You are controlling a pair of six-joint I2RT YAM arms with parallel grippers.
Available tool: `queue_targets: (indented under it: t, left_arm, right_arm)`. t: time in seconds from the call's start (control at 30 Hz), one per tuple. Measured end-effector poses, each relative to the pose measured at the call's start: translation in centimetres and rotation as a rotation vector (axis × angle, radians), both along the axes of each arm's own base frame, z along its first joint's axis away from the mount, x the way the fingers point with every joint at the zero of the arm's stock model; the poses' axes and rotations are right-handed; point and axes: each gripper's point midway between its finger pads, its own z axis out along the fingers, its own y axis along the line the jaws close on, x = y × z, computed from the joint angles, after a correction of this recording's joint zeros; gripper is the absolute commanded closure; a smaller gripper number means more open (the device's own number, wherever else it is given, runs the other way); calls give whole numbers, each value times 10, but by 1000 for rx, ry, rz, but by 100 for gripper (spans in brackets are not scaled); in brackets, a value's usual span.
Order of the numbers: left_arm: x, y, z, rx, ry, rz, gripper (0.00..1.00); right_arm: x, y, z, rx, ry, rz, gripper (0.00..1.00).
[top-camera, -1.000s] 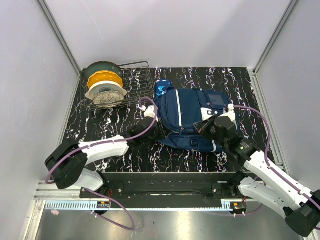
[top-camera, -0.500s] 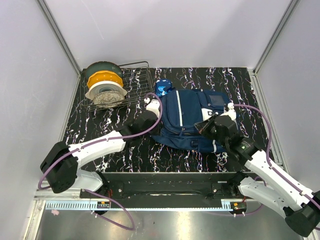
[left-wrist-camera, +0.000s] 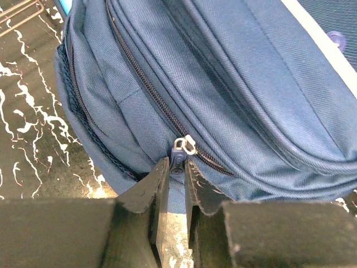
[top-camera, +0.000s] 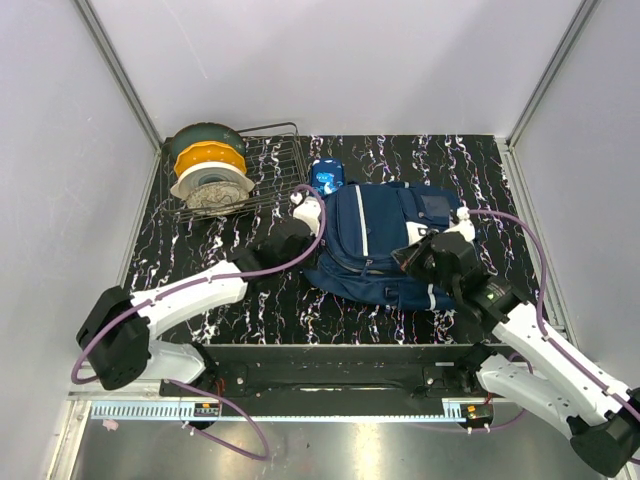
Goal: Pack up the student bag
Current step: Unzip the student bag at the center of the board.
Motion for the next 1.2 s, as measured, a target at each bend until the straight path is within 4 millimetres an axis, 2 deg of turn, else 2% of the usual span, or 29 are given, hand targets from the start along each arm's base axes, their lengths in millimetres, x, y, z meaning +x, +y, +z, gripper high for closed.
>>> queue_targets:
  t: [0.2, 0.4, 0.53, 0.7, 0.73, 0.87, 0.9, 1.03, 1.13, 1.2]
  left_arm:
    - [-4, 4, 18, -23, -18, -32, 100]
    - [-6, -3, 46, -72, -57, -74, 100]
    - [-14, -9, 51, -90, -55, -111, 100]
    - [-30, -21, 49, -96, -33, -168, 100]
    - [-32, -23, 48, -95, -30, -176, 100]
    - [-39, -27, 46, -90, -21, -197, 100]
    - [-39, -27, 45, -88, -19, -197, 100]
    - [-37, -28, 48, -84, -16, -197, 100]
    - [-36, -31, 49, -87, -15, -200, 100]
    - [-36, -32, 47, -83, -9, -201, 100]
  right_arm:
    - [10, -7, 4, -46, 26, 0, 100]
    - [24, -24, 1, -85, 70, -5, 100]
    - [37, -30, 3, -104, 81, 8, 100]
    - [41, -26, 3, -114, 91, 55, 94]
    - [41, -25, 2, -114, 93, 62, 90]
    - [39, -24, 4, -108, 91, 68, 63]
    - [38, -23, 6, -101, 84, 79, 47]
    - [31, -16, 31, -32, 13, 108, 33]
    - [25, -12, 46, 20, -24, 123, 29]
    - [18, -12, 48, 56, -30, 117, 28]
